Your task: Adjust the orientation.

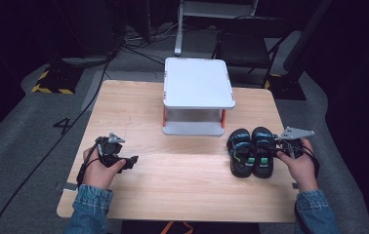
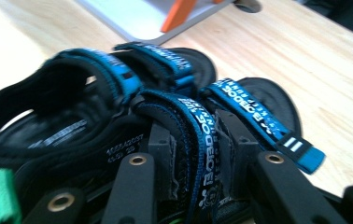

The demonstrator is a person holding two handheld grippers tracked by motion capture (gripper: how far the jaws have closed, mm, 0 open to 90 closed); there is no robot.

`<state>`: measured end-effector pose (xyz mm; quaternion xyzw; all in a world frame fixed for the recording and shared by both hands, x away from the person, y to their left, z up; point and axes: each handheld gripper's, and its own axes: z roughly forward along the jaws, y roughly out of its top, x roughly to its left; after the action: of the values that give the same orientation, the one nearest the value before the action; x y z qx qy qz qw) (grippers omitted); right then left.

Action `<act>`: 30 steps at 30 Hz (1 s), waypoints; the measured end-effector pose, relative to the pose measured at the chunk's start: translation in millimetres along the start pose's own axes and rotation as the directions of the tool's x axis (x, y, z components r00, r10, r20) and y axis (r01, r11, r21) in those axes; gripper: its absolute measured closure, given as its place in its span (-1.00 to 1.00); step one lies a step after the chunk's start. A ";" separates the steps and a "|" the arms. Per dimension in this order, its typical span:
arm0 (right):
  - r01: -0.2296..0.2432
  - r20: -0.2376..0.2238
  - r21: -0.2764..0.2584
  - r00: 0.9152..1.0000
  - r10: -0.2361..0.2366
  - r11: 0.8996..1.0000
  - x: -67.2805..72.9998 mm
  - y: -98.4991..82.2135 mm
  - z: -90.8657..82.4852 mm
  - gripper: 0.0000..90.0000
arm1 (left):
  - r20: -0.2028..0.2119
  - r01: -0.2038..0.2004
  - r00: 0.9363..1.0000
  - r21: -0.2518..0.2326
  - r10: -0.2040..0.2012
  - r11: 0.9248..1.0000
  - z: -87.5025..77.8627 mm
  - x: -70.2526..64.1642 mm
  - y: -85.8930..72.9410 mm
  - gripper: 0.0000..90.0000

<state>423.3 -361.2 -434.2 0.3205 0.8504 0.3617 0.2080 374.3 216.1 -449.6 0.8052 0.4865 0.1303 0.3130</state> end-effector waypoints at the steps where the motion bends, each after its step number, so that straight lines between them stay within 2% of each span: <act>1: 0.005 -0.016 0.006 1.000 -0.005 1.000 -1.0 -1.0 -0.3 0.55 | -0.005 0.001 1.000 0.000 -0.001 1.000 0.5 -0.3 0.8 -0.49; 3: -0.003 -0.020 0.020 1.000 0.004 1.000 -3.0 -4.1 -2.5 0.54 | 0.001 0.003 1.000 0.001 -0.003 1.000 2.5 -1.7 2.3 -0.49; 7: -0.072 0.006 0.028 0.997 0.072 0.997 -9.0 -16.7 3.0 0.48 | 0.011 -0.012 1.000 0.006 0.012 1.000 6.5 -5.2 6.2 -0.49; 9: -0.089 -0.004 0.018 0.996 0.089 0.996 -9.9 -21.2 6.6 0.48 | 0.013 -0.015 1.000 0.009 0.015 1.000 7.4 -6.7 8.0 -0.49; 12: -0.062 0.012 0.002 0.998 0.062 0.998 -6.0 -20.2 7.1 0.54 | 0.016 -0.016 1.000 0.002 0.016 1.000 8.2 -7.2 9.7 -0.49; 13: -0.067 0.002 -0.022 0.998 0.067 0.998 -5.0 -19.0 5.8 0.54 | 0.016 -0.018 1.000 0.005 0.018 1.000 9.0 -7.4 9.9 -0.49; 14: -0.089 -0.035 -0.056 0.996 0.087 0.994 -4.8 -17.5 4.0 0.53 | 0.015 -0.020 1.000 0.004 0.020 1.000 9.5 -7.4 10.1 -0.49; 15: -0.092 -0.051 -0.063 0.995 0.089 0.994 -4.7 -16.4 3.3 0.53 | 0.016 -0.016 1.000 0.007 0.016 1.000 9.7 -8.0 10.3 -0.49; 17: -0.075 -0.045 -0.039 0.996 0.073 0.996 -4.3 -15.0 3.2 0.53 | 0.020 -0.021 1.000 0.010 0.020 1.000 10.1 -8.3 10.5 -0.49; 20: -0.089 -0.029 -0.010 0.996 0.089 0.996 -7.8 -19.1 6.8 0.51 | 0.016 -0.019 1.000 0.010 0.019 1.000 9.7 -8.3 10.0 -0.49; 22: -0.107 -0.037 -0.008 0.994 0.107 0.994 -9.2 -21.3 7.9 0.49 | 0.014 -0.020 1.000 0.004 0.020 1.000 8.5 -7.2 9.8 -0.49; 23: -0.108 -0.030 -0.001 0.994 0.108 0.994 -8.9 -20.4 7.3 0.47 | 0.013 -0.016 1.000 0.000 0.016 1.000 7.6 -6.8 9.7 -0.49; 28: -0.138 0.028 0.054 0.990 0.137 0.989 -2.5 -10.0 -3.4 0.06 | 0.016 -0.008 1.000 -0.002 0.008 1.000 7.3 -6.4 10.2 -0.49; 30: -0.164 0.026 0.055 0.986 0.162 0.985 0.5 -6.7 -10.6 -0.03 | 0.020 -0.009 1.000 -0.007 0.010 1.000 8.1 -6.9 11.7 -0.49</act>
<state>414.1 -369.6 -432.4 0.3986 0.8291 0.3495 0.1774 383.2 203.2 -447.8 0.8078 0.4791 0.1253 0.3199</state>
